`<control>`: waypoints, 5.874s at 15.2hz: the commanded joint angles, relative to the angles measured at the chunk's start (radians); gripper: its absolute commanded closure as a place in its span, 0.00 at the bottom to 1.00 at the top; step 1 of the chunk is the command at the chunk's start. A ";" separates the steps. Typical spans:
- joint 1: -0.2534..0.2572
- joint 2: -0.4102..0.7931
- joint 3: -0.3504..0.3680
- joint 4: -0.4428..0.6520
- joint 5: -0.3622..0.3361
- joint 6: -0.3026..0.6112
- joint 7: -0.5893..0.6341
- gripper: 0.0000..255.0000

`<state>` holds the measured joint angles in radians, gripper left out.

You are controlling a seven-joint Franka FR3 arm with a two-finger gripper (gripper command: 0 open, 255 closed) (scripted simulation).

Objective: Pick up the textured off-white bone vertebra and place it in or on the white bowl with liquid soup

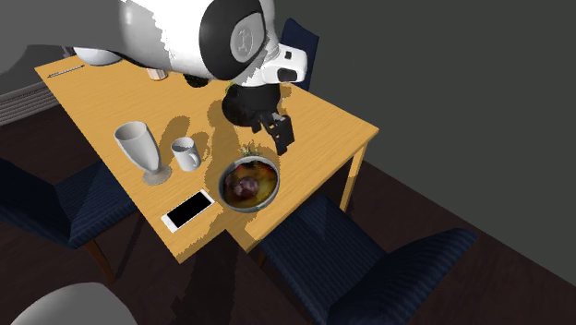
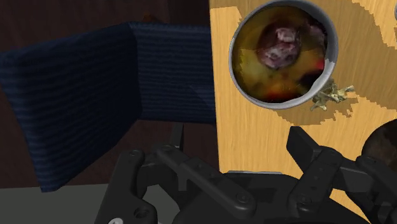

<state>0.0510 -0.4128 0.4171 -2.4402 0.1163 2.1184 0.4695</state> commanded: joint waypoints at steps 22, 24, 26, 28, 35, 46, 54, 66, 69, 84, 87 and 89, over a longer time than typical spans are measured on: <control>0.229 0.998 0.091 0.602 -0.689 0.120 0.817 0.00; 0.276 1.081 0.066 0.692 -0.715 0.099 0.842 0.00; 0.311 1.146 0.047 0.766 -0.730 0.081 0.855 0.00; 0.313 1.162 0.039 0.766 -0.739 0.097 0.860 0.00; 0.320 1.211 0.015 0.771 -0.766 0.140 0.874 0.00; 0.320 1.209 0.016 0.768 -0.765 0.140 0.875 1.00; 0.312 1.181 0.028 0.763 -0.751 0.119 0.863 1.00; 0.280 1.072 0.075 0.751 -0.691 0.031 0.817 1.00; 0.274 1.047 0.086 0.753 -0.676 0.006 0.805 1.00; 0.250 0.945 0.128 0.791 -0.607 -0.119 0.747 1.00; 0.179 0.821 0.151 0.616 -0.567 -0.051 0.729 1.00; 0.136 0.738 0.165 0.509 -0.534 -0.009 0.706 1.00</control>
<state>0.2080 0.3659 0.5750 -1.8857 -0.4350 2.0947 1.1895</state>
